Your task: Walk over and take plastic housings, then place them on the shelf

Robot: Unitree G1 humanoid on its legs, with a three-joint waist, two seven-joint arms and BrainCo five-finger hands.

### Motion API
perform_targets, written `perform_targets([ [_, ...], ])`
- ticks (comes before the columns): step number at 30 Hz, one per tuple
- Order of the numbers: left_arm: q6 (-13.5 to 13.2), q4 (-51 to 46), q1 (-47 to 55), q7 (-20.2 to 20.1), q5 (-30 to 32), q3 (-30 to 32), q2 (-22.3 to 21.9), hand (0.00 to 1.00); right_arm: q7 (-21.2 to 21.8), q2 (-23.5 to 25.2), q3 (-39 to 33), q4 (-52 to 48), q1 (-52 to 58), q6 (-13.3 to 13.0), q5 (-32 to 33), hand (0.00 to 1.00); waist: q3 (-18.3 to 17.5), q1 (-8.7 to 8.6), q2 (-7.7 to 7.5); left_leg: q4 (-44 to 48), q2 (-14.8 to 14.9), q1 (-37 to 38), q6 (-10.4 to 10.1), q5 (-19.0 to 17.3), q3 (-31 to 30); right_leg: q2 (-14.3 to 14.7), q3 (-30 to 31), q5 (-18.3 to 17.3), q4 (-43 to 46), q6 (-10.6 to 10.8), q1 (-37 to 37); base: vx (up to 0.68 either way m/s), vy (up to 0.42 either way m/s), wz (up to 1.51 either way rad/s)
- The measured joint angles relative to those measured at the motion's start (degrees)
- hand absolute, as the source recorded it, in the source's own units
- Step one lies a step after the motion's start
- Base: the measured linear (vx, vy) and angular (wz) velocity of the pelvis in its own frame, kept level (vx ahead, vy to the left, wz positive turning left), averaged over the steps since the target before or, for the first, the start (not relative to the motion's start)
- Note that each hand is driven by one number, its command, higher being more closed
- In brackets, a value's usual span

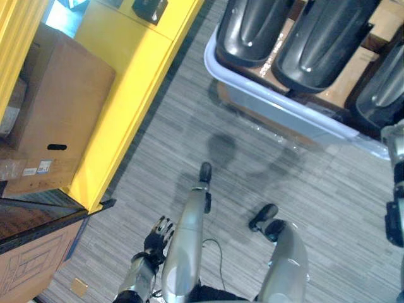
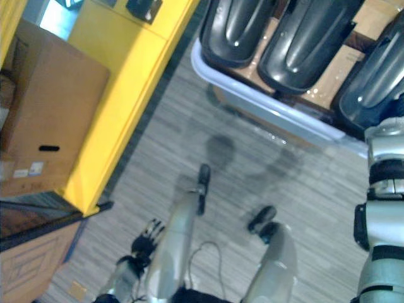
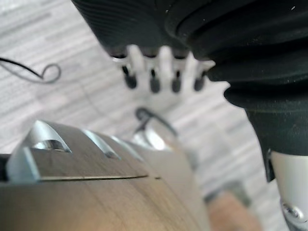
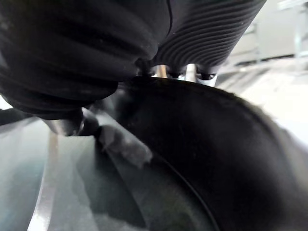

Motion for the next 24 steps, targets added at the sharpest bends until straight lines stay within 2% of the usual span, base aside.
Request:
perform_targets([
  [2, -0.02, -0.08, 0.01, -0.04, -0.88, 0.52, -0.27, 0.00, -1.15, 0.35, 1.26, -0.39, 0.00, -2.12, -1.78, 1.00, 0.04, -0.10, -0.07, 0.87, 0.46, 0.08, -0.19, -0.24, -0.21, 0.56, -0.09, 0.06, -0.14, 0.05, 0.67, 0.00, -0.025, -0.04],
  [7, -0.19, 0.07, 0.12, -0.05, -4.48, 2.80, -1.10, 0.00, -2.02, 1.07, 1.73, -1.37, -0.04, -3.49, -4.10, 1.00, 0.11, -0.24, -0.73, 0.39, 1.29, 2.47, -0.24, -0.28, -0.53, 1.83, -0.86, 0.47, -2.08, 0.12, 3.87, 0.01, -0.041, -0.01],
  [9, -0.39, 0.05, 0.37, -0.05, -6.26, 2.84, -0.91, 0.00, -2.51, 1.33, 2.09, -2.46, -0.03, -4.23, -5.04, 1.00, 0.07, -0.43, -1.58, -1.24, 1.63, 4.98, -0.57, -0.02, -0.28, 2.51, -0.95, 1.13, -3.80, 0.13, 6.06, 0.01, -0.044, -0.07],
  [11, -0.47, -0.03, 0.52, -0.05, -7.40, 3.35, -0.70, 0.00, -2.60, 1.35, 2.12, -2.70, 0.02, -4.65, -6.30, 1.00, -0.07, -0.60, -2.70, -3.45, 1.72, 7.47, -0.84, 0.47, -0.17, 3.11, -1.16, 1.56, -5.82, 0.14, 8.28, 0.02, -0.052, -0.01],
  [13, -0.92, -1.22, 1.43, -0.22, -9.02, 4.02, -0.45, 0.00, -2.73, 1.45, 2.12, -2.76, 0.11, -4.66, -6.89, 1.00, -0.08, -1.07, -4.48, -6.28, 1.71, 10.37, -0.93, 1.18, -0.03, 3.76, -1.35, 1.90, -8.02, 0.43, 10.76, 0.04, -0.071, 0.06],
  [14, -1.56, -2.43, 2.29, -0.13, -9.01, 4.04, 0.15, 0.00, -2.74, 1.47, 2.09, -2.76, 0.22, -4.66, -7.29, 1.00, -0.14, -1.53, -5.87, -8.20, 1.63, 12.47, -1.17, 1.82, 0.24, 3.98, -1.54, 2.13, -9.39, 0.60, 12.49, 0.07, -0.070, 0.03],
  [17, -3.45, -6.02, 3.69, 0.23, -9.32, 4.08, 1.62, 0.00, -2.76, 1.46, 1.54, -2.86, 0.71, -4.68, -7.31, 1.00, -0.19, -2.05, -7.65, -11.62, 1.65, 16.67, -1.66, 2.72, 0.89, 4.68, -1.66, 2.97, -12.44, 0.59, 16.15, 0.08, -0.046, -0.01],
  [20, -5.92, -14.08, 4.73, 2.36, -10.03, 4.39, 2.98, 0.00, -2.76, 1.45, -1.89, -4.73, 3.38, -4.67, -7.36, 1.00, -0.24, -2.74, -8.64, -15.45, 1.29, 21.24, -1.99, 3.83, 0.95, 5.09, -2.78, 3.60, -15.50, 0.94, 20.55, 0.09, -0.039, 0.11],
  [23, -8.77, -27.75, 5.67, 8.85, -5.12, 7.20, 4.19, 0.00, -2.73, 1.45, -6.84, -11.63, 7.91, -4.75, -8.76, 1.00, -0.23, -3.60, -9.59, -21.22, 1.01, 27.68, -2.34, 5.45, 1.67, 5.79, -3.21, 4.35, -19.40, 1.37, 25.79, 0.10, -0.052, 0.03],
  [24, -8.85, -28.99, 5.76, 9.51, -4.21, 7.35, 4.29, 0.00, -2.73, 1.47, -7.32, -12.42, 8.39, -4.77, -9.04, 1.00, -0.23, -3.58, -9.62, -21.88, 1.02, 28.34, -2.45, 5.59, 1.86, 5.86, -3.21, 4.41, -19.80, 1.39, 26.24, 0.10, -0.045, -0.09],
])
